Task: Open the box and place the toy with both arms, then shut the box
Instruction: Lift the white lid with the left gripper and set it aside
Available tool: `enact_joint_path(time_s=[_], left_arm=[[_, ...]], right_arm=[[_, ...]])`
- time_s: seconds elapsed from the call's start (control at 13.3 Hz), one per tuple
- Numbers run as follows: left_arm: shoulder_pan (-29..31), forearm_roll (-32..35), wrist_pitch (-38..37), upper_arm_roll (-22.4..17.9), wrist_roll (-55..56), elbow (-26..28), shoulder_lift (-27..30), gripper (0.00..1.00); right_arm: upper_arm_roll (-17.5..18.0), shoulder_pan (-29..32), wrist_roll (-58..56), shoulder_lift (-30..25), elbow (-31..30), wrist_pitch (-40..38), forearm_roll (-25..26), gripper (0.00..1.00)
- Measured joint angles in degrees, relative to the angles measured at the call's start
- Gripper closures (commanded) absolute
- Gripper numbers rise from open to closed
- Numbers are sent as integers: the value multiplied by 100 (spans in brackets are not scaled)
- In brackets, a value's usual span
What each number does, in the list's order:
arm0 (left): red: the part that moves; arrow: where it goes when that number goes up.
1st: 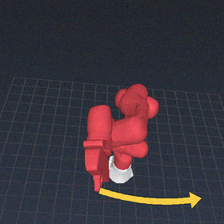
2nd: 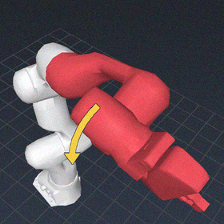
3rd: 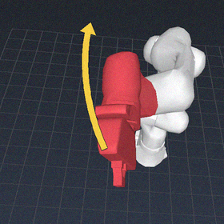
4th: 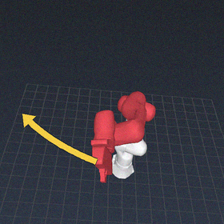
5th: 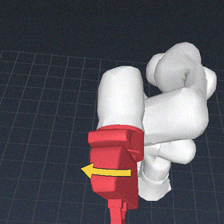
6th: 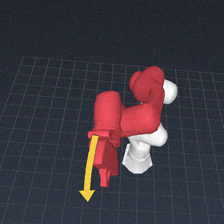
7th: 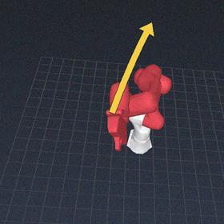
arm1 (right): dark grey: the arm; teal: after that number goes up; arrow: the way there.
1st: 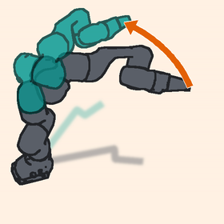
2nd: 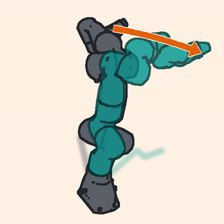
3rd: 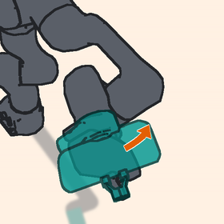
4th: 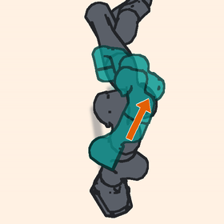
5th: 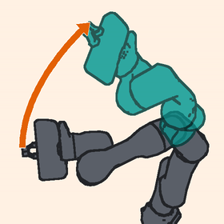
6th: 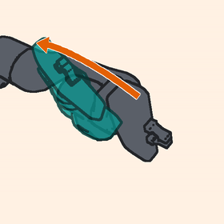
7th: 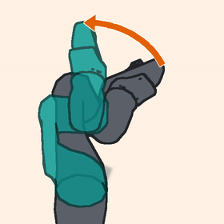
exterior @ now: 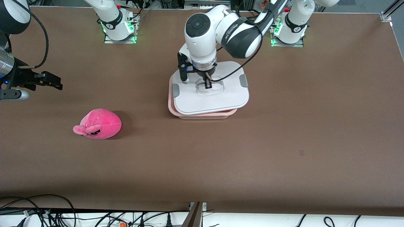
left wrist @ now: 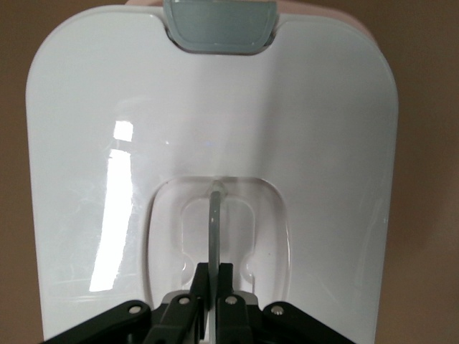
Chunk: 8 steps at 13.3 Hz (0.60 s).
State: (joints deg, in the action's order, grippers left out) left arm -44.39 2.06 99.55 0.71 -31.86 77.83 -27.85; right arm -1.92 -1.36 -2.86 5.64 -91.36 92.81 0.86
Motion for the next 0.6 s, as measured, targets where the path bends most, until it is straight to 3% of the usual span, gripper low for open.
enact_joint_path(time_s=[0.3,0.6], left_arm=[[1451,0,-768,-56,-931,-141,469,100],[3330,-2,-882,-92,-2690,-149,464,100]], right_arm=[[-5,1,0,0,0,-1,0,0],[-8,0,0,0,0,-1,0,0]])
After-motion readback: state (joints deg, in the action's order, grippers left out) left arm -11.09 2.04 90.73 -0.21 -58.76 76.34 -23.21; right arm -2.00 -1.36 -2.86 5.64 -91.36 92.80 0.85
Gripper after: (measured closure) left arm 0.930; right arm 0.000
